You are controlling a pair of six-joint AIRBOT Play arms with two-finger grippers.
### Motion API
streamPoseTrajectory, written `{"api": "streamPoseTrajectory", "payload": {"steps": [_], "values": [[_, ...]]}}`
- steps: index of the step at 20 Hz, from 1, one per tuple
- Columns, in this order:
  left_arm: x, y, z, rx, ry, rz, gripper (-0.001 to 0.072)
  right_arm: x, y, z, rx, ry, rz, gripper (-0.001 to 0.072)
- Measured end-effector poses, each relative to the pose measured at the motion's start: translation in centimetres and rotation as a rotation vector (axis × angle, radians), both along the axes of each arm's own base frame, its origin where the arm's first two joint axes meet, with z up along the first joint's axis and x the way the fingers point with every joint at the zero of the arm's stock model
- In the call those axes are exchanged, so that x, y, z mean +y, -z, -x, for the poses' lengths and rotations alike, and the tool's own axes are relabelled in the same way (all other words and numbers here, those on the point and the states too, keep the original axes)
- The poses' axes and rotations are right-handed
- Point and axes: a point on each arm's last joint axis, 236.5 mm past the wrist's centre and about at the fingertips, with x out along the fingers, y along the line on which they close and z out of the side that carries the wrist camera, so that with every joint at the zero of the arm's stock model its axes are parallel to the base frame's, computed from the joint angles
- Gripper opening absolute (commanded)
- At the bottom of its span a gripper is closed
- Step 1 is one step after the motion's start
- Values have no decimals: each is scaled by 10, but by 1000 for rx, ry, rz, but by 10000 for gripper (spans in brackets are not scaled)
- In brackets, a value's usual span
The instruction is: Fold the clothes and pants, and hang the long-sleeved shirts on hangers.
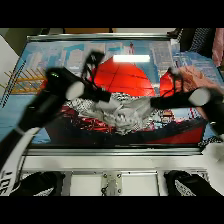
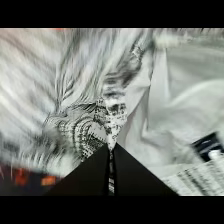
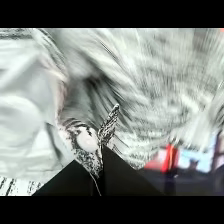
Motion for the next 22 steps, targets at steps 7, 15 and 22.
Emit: {"api": "streamPoseTrajectory", "payload": {"steps": [7, 15, 22], "values": [[4, -257, 53, -541, 125, 393, 9, -5, -265, 40, -500, -19, -53, 8], [71, -191, -25, -387, -171, 347, 10, -20, -229, -3, -346, 89, 19, 8], [82, 1, 32, 143, -161, 105, 10, -16, -84, 44, 121, 33, 224, 9]]}}
